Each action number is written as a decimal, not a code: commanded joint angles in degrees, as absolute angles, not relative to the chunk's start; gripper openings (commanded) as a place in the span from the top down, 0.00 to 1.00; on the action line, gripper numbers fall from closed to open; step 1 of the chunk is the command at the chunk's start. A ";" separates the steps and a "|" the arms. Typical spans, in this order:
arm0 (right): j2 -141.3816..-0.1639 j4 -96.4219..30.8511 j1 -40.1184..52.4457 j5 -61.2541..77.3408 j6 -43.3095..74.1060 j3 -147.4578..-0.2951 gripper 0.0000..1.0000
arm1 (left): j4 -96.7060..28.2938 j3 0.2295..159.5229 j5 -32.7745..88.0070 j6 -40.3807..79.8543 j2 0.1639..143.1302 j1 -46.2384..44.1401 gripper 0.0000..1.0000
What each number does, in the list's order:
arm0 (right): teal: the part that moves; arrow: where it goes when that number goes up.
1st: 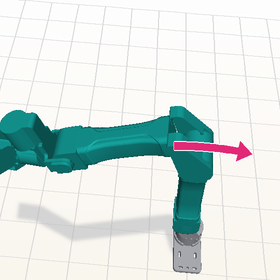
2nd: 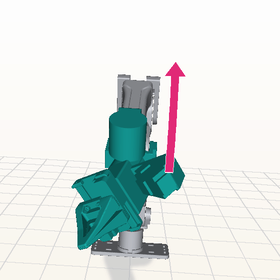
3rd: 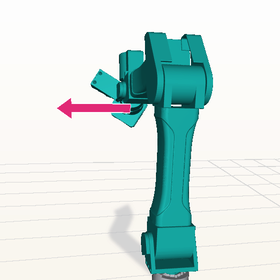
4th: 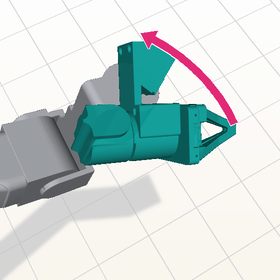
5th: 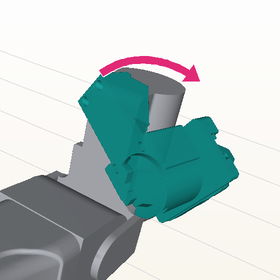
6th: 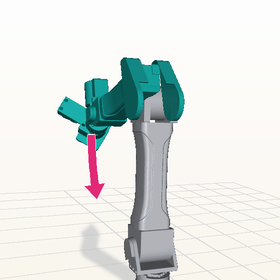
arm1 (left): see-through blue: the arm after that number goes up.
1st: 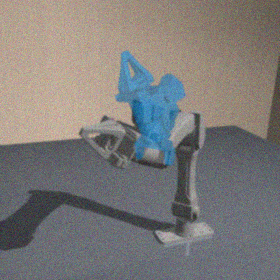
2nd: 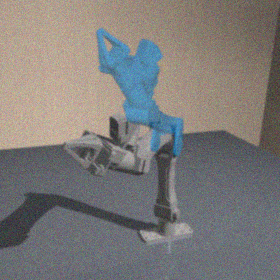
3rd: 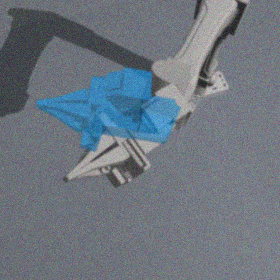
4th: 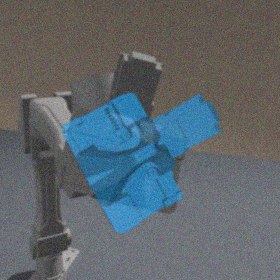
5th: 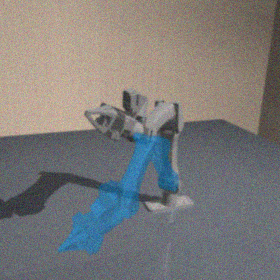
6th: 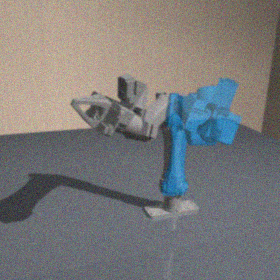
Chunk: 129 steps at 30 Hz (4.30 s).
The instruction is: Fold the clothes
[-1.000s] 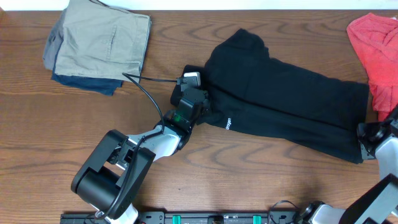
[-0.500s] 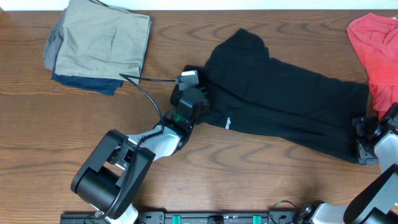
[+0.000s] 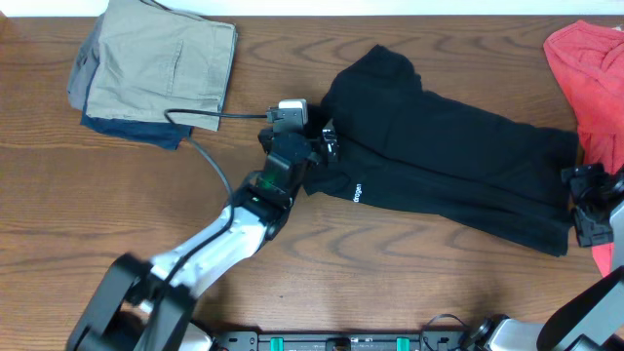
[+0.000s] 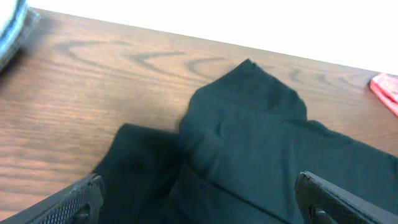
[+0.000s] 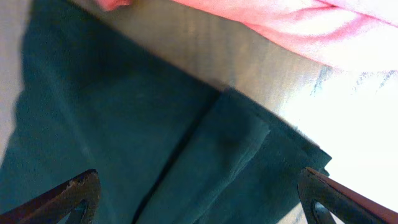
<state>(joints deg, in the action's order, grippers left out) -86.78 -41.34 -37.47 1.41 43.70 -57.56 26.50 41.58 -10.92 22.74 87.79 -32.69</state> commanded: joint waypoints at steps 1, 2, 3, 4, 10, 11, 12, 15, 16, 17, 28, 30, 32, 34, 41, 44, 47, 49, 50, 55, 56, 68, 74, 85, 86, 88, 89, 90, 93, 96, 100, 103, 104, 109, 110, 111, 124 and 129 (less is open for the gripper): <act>-85.60 -42.02 -37.43 8.67 36.10 -59.48 0.01 | 22.48 42.24 -11.81 20.99 86.43 -32.42 0.02; -85.62 -42.06 -37.43 10.98 33.89 -59.46 0.01 | 20.95 42.24 -11.46 20.99 86.48 -32.42 0.02; -85.62 -42.26 -37.39 13.50 31.29 -59.46 0.02 | 19.25 42.24 -10.46 20.99 86.65 -32.42 0.02; -85.62 -42.59 -37.28 15.90 28.73 -59.46 0.02 | 18.00 42.24 -8.99 21.02 86.85 -32.45 0.02; -85.62 -45.69 -35.24 19.46 24.05 -58.72 0.40 | 15.62 42.24 6.24 19.90 89.65 -32.45 0.02; -85.62 -45.78 -34.72 19.31 23.66 -58.43 0.46 | 15.44 42.24 8.32 19.92 90.24 -32.45 0.02; -85.62 -46.02 -34.28 18.59 23.70 -58.24 0.49 | 15.35 42.24 10.61 19.92 90.87 -32.45 0.02; -85.65 -47.00 -33.04 15.88 24.45 -57.76 0.60 | 14.79 42.24 14.98 19.94 92.60 -32.45 0.02; -85.65 -47.22 -32.77 15.55 24.82 -57.52 0.64 | 14.52 42.24 15.22 19.94 93.06 -32.45 0.02; -85.65 -47.37 -32.62 15.51 24.82 -57.34 0.65 | 14.13 42.24 15.55 19.97 93.36 -32.45 0.02; -85.89 -44.58 -32.60 11.51 27.33 -48.58 0.96 | 12.67 42.24 18.81 20.16 94.37 -32.49 0.02; -85.89 -44.07 -32.62 9.58 29.19 -47.37 0.91 | 12.64 42.24 18.37 20.16 94.37 -32.49 0.02; -85.89 -44.12 -32.62 7.84 30.79 -47.00 0.87 | 12.62 42.24 17.41 20.16 94.37 -32.49 0.02; -85.89 -43.75 -32.62 6.55 31.31 -46.98 0.85 | 12.45 42.24 15.86 20.16 94.41 -32.49 0.02; -86.43 -42.83 -32.71 -1.37 34.26 -46.98 0.81 | 12.38 42.24 15.38 20.14 94.43 -32.49 0.02; -87.66 -42.50 -32.99 -1.72 34.26 -46.98 0.81 | 11.99 42.24 15.38 20.14 94.43 -32.49 0.02; -89.19 -41.74 -33.36 -1.72 34.28 -46.98 0.83 | 11.46 42.22 15.35 20.14 94.43 -32.49 0.02; -90.08 -40.77 -33.47 -1.76 34.26 -46.98 0.83 | 11.11 42.22 15.33 20.12 94.43 -32.49 0.02; -90.59 -40.27 -33.47 -1.76 34.26 -46.98 0.83 | 10.90 42.22 15.25 20.12 94.43 -32.49 0.02; -92.62 -37.32 -33.47 -1.74 34.26 -46.98 0.81 | 8.29 42.22 10.85 20.14 94.43 -32.49 0.02; -92.82 -36.71 -33.47 -1.74 34.26 -46.98 0.81 | 7.92 42.22 10.07 20.14 94.43 -32.49 0.02; -92.92 -30.20 -33.45 -1.74 34.26 -46.98 0.68 | 7.51 42.22 9.34 20.14 94.43 -32.49 0.02; -92.92 -25.87 -33.45 -1.69 34.26 -46.98 0.62 | 7.38 42.22 9.34 20.14 94.43 -32.49 0.02; -92.90 -26.70 -33.47 3.16 30.76 -53.80 0.11 | 6.48 42.22 9.34 20.14 94.43 -32.49 0.02; -92.90 -28.25 -33.47 4.21 30.76 -55.29 0.08 | 6.48 42.22 9.34 20.14 94.43 -32.49 0.02; -92.90 -31.14 -33.45 7.79 30.52 -58.08 0.05 | 6.50 42.22 9.34 20.14 94.43 -32.49 0.02; -92.90 -32.29 -33.43 10.63 29.78 -59.40 0.04 | 6.50 42.22 9.34 20.14 94.43 -32.49 0.02; -92.90 -33.15 -33.34 13.58 28.88 -60.40 0.03 | 6.52 42.22 9.34 20.14 94.43 -32.49 0.02; -92.90 -34.81 -32.45 26.04 25.50 -62.17 0.04 | 6.68 42.22 9.34 20.14 94.43 -32.49 0.02; -92.90 -36.23 -29.47 33.28 21.45 -62.17 0.06 | 7.01 42.22 9.32 20.14 94.43 -32.49 0.02; -92.92 -39.16 -22.87 28.32 17.65 -62.13 0.19 | 7.35 42.22 9.34 20.14 94.43 -32.49 0.02; -92.92 -40.01 -16.82 21.02 17.52 -62.13 0.42 | 7.33 42.22 9.34 20.14 94.43 -32.49 0.02; -92.92 -39.90 -14.98 19.55 17.52 -62.13 0.48 | 7.33 42.22 9.34 20.14 94.43 -32.49 0.02; -92.95 -38.06 -4.19 13.28 18.13 -62.13 0.69 | 7.33 42.22 9.32 20.14 94.43 -32.49 0.02; -92.97 -37.78 -2.46 11.75 18.83 -62.13 0.70 | 7.35 42.22 9.32 20.14 94.43 -32.49 0.02; -92.99 -37.47 -0.34 9.82 19.90 -62.13 0.73 | 7.33 42.22 9.32 20.14 94.43 -32.49 0.02; -101.12 -35.33 10.52 6.24 22.31 -62.13 0.94 | 7.31 42.22 9.34 20.14 94.43 -32.49 0.02; -104.77 -35.00 10.59 7.73 22.70 -62.13 0.98 | 7.31 42.22 9.34 20.14 94.43 -32.49 0.02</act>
<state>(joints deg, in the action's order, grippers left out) -103.50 -35.16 10.17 7.51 21.96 -61.63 7.33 41.82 10.09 20.88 93.80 -32.64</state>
